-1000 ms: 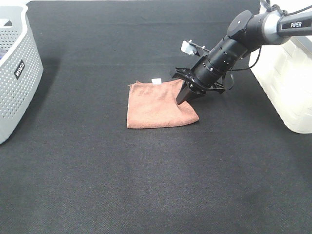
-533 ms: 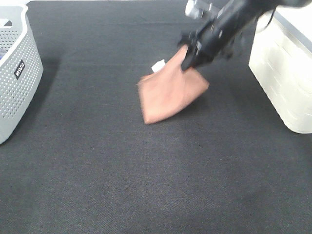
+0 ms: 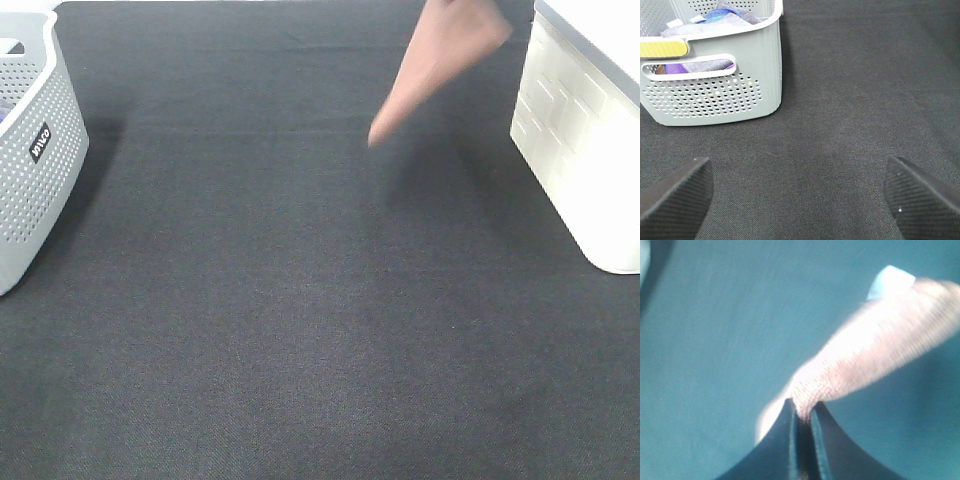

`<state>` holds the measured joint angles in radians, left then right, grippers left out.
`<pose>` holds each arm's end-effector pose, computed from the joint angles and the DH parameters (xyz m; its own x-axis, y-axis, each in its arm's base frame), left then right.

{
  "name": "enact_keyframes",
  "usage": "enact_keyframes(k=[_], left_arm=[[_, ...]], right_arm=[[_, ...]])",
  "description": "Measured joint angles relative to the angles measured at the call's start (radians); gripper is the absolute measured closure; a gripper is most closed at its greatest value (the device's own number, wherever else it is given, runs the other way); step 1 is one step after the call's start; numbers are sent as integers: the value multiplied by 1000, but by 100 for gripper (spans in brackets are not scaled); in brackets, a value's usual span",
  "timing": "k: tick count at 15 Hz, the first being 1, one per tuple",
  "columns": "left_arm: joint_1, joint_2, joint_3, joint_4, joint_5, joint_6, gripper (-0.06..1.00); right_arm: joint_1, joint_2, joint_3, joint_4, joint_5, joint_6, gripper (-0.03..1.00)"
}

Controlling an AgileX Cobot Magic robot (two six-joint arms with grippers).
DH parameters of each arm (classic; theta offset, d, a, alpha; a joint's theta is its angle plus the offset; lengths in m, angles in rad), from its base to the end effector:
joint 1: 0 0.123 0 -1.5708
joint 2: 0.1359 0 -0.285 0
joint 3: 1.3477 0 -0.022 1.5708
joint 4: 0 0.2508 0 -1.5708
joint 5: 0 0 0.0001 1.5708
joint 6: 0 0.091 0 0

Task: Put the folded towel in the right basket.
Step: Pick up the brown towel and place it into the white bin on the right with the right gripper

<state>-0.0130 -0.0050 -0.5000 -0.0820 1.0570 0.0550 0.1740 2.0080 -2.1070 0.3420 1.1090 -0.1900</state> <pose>-0.0057 -0.0064 0.2778 -0.4457 0.0204 -0.8949 0.0833 0.9963 -0.0188 0.4394 0.1050 0.3625 -0.7588 -0.1650 -0.6301 -0.3743 0.9022 0.2144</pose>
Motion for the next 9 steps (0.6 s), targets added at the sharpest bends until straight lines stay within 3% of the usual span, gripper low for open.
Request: enact_keyframes(k=[7, 9], left_arm=[[0, 0, 0, 0, 0, 0, 7], [0, 0, 0, 0, 0, 0, 7]], right_arm=[[-383, -86, -35, 76, 47, 15, 96], [-432, -87, -35, 70, 47, 15, 96]])
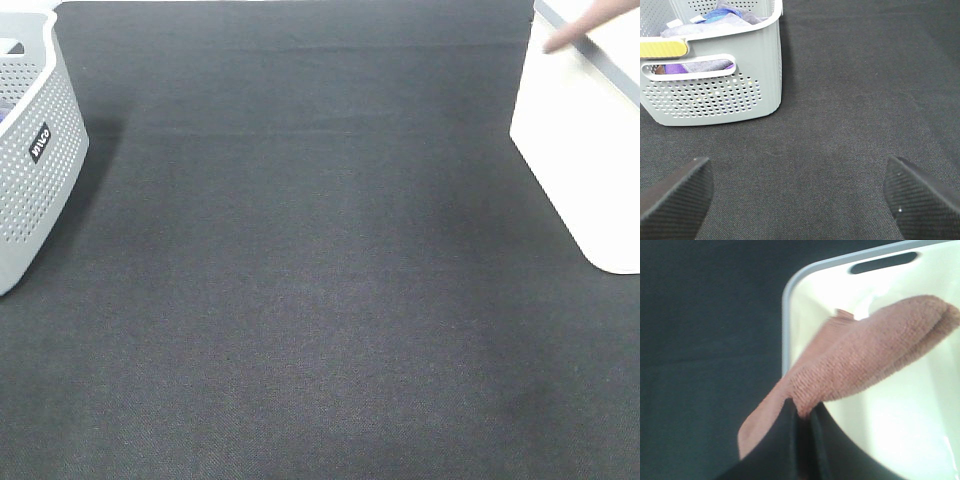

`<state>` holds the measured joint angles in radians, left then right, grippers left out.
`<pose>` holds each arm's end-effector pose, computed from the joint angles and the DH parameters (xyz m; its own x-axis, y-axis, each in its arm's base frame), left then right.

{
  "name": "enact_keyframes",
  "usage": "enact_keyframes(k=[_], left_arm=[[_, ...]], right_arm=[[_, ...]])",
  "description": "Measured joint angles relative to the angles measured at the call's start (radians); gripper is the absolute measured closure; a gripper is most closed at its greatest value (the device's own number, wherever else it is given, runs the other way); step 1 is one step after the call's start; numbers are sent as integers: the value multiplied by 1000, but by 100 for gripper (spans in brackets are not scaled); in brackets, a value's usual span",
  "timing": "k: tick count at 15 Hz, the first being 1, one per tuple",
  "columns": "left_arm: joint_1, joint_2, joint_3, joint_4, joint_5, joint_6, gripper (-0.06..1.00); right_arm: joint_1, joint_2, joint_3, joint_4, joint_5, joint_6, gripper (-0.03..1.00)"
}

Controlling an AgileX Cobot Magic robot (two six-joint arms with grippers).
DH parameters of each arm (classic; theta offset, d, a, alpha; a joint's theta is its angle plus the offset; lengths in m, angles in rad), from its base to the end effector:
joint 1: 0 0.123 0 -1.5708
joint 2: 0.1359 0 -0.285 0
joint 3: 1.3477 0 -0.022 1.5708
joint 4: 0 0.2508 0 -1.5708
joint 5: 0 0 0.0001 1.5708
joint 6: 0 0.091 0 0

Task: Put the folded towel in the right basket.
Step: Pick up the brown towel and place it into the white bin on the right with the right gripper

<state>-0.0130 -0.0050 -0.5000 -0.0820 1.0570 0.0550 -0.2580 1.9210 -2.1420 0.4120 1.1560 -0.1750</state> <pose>-0.0057 -0.0064 0.2778 -0.4457 0.0204 -0.8949 0.0833 0.9963 -0.0188 0.4180 -0.0758 0.4104 -0.7034 0.1850 -0.6863 -0.0062 0.9639 0.2661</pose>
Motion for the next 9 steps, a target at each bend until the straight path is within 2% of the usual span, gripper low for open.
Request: enact_keyframes(k=[1, 5, 8, 9], left_arm=[[0, 0, 0, 0, 0, 0, 7], [0, 0, 0, 0, 0, 0, 7], [0, 0, 0, 0, 0, 0, 7], [0, 0, 0, 0, 0, 0, 7]], right_arm=[[0, 0, 0, 0, 0, 0, 96], [-5, 47, 0, -153, 0, 16, 96], [-5, 126, 0, -218, -1, 93, 95], [-5, 145, 0, -245, -1, 116, 92]])
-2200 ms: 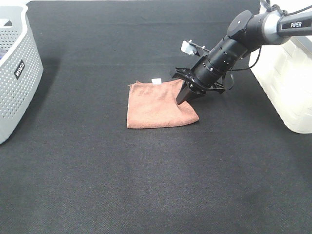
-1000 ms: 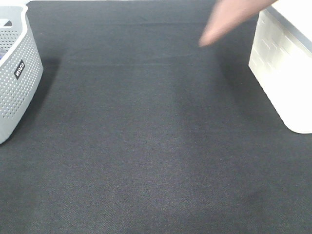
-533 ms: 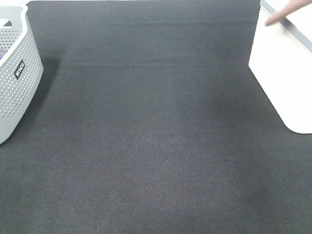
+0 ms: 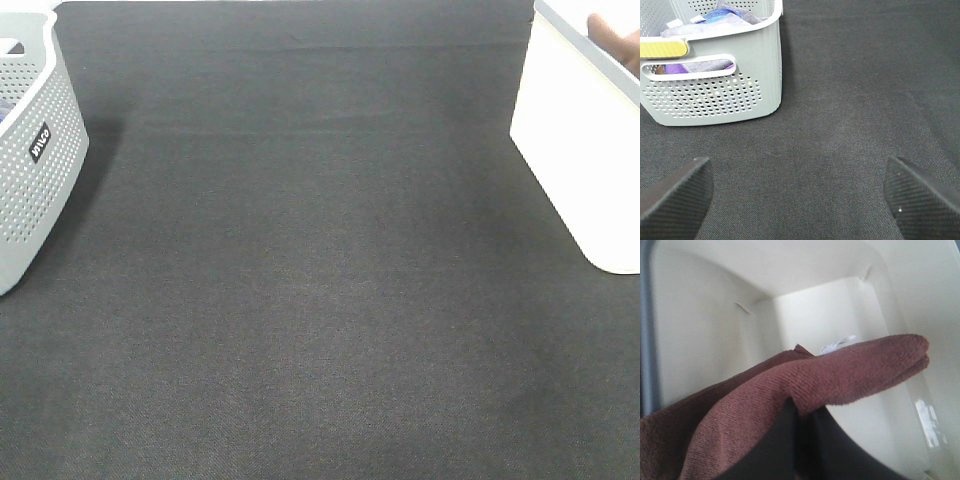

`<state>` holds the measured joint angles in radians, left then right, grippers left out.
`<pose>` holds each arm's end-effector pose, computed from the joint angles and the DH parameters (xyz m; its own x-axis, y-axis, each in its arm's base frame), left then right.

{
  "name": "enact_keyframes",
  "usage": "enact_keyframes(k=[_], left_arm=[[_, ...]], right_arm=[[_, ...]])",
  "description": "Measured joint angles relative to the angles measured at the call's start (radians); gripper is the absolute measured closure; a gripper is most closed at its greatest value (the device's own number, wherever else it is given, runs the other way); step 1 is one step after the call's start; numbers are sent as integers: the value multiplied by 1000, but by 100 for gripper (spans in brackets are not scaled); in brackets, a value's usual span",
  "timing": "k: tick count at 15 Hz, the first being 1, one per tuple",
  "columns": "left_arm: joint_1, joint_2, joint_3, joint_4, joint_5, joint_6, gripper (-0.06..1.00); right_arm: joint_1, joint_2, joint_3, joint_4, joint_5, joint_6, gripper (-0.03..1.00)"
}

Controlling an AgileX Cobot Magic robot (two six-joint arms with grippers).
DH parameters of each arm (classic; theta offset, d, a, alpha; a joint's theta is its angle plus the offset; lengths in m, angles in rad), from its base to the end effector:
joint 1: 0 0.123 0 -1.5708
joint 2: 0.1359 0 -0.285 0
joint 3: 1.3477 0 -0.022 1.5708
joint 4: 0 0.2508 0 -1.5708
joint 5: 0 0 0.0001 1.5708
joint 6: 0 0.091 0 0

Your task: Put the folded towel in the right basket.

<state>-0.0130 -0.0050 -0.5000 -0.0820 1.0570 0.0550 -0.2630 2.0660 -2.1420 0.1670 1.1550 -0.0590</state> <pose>-0.0057 -0.0064 0.2778 -0.4457 0.0204 -0.8949 0.0833 0.9963 -0.0188 0.4493 -0.1066 0.3405 -0.8039 0.2256 -0.5504 0.1832 0.9742 0.1318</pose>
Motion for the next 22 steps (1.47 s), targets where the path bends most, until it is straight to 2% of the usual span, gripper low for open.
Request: enact_keyframes(k=[2, 3, 4, 6, 11, 16, 18, 22], left_arm=[[0, 0, 0, 0, 0, 0, 7], [0, 0, 0, 0, 0, 0, 7], [0, 0, 0, 0, 0, 0, 7], [0, 0, 0, 0, 0, 0, 7], [0, 0, 0, 0, 0, 0, 7], [0, 0, 0, 0, 0, 0, 7], [0, 0, 0, 0, 0, 0, 7], [0, 0, 0, 0, 0, 0, 7]], right_arm=[[0, 23, 0, -28, 6, 19, 76], [0, 26, 0, -28, 14, 22, 57], [0, 26, 0, -27, 23, 22, 44], [0, 19, 0, 5, 40, 22, 29], [30, -64, 0, 70, 57, 15, 26], [198, -195, 31, 29, 60, 25, 26], [243, -306, 130, 5, 60, 26, 26], [246, -542, 442, -15, 60, 37, 26]])
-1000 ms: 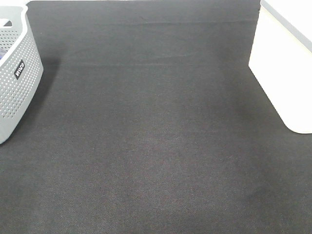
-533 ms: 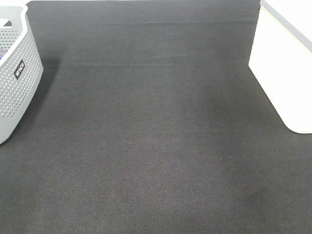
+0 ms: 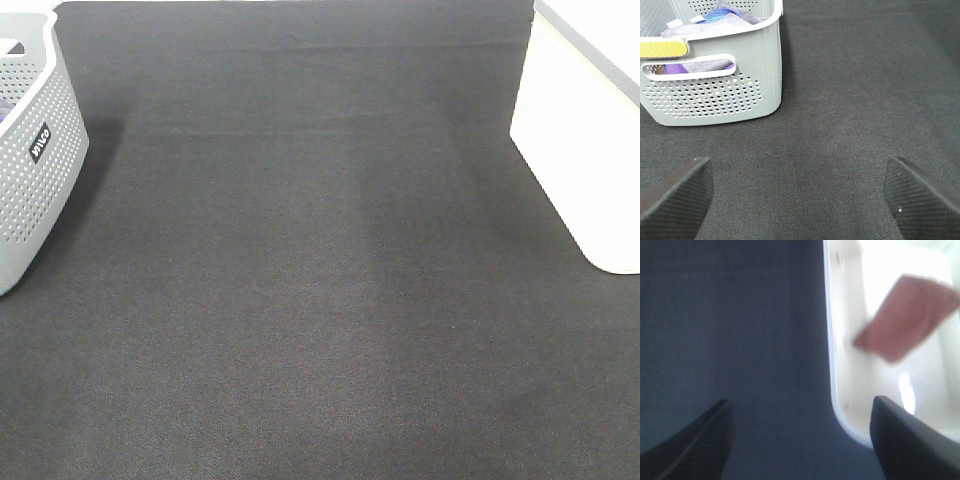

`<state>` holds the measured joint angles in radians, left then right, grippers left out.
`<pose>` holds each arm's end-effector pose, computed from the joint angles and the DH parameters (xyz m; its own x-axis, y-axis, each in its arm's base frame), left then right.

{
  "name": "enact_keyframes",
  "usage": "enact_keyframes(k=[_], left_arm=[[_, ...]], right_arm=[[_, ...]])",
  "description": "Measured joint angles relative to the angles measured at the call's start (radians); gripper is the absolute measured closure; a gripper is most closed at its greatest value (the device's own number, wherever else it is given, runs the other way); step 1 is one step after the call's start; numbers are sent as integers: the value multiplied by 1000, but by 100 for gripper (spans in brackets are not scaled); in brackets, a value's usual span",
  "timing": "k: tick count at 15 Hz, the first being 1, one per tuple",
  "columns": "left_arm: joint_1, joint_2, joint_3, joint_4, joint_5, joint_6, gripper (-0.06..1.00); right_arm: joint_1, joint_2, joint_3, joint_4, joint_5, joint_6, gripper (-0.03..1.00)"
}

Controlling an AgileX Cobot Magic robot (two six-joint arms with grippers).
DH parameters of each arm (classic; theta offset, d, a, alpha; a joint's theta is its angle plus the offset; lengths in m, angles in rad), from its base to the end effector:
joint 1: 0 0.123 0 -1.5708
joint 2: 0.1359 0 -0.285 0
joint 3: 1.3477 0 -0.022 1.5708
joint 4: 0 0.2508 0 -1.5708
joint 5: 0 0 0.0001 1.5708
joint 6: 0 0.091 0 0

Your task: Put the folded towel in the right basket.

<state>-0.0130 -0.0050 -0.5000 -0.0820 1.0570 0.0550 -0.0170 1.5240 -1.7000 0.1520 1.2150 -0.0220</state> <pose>-0.0057 -0.0064 0.2778 -0.4457 0.0204 -0.8949 0.0833 0.9963 -0.0188 0.3144 0.0076 0.4201 -0.8138 0.0448 -0.5794 -0.0405 0.9902 0.1335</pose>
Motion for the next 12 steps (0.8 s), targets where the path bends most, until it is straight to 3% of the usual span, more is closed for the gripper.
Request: enact_keyframes(k=[3, 4, 12], left_arm=[[0, 0, 0, 0, 0, 0, 7], [0, 0, 0, 0, 0, 0, 7], [0, 0, 0, 0, 0, 0, 7]], right_arm=[[0, -228, 330, -25, -2, 2, 26], [0, -228, 330, -25, -2, 2, 26], [0, -802, 1013, -105, -9, -1, 26]])
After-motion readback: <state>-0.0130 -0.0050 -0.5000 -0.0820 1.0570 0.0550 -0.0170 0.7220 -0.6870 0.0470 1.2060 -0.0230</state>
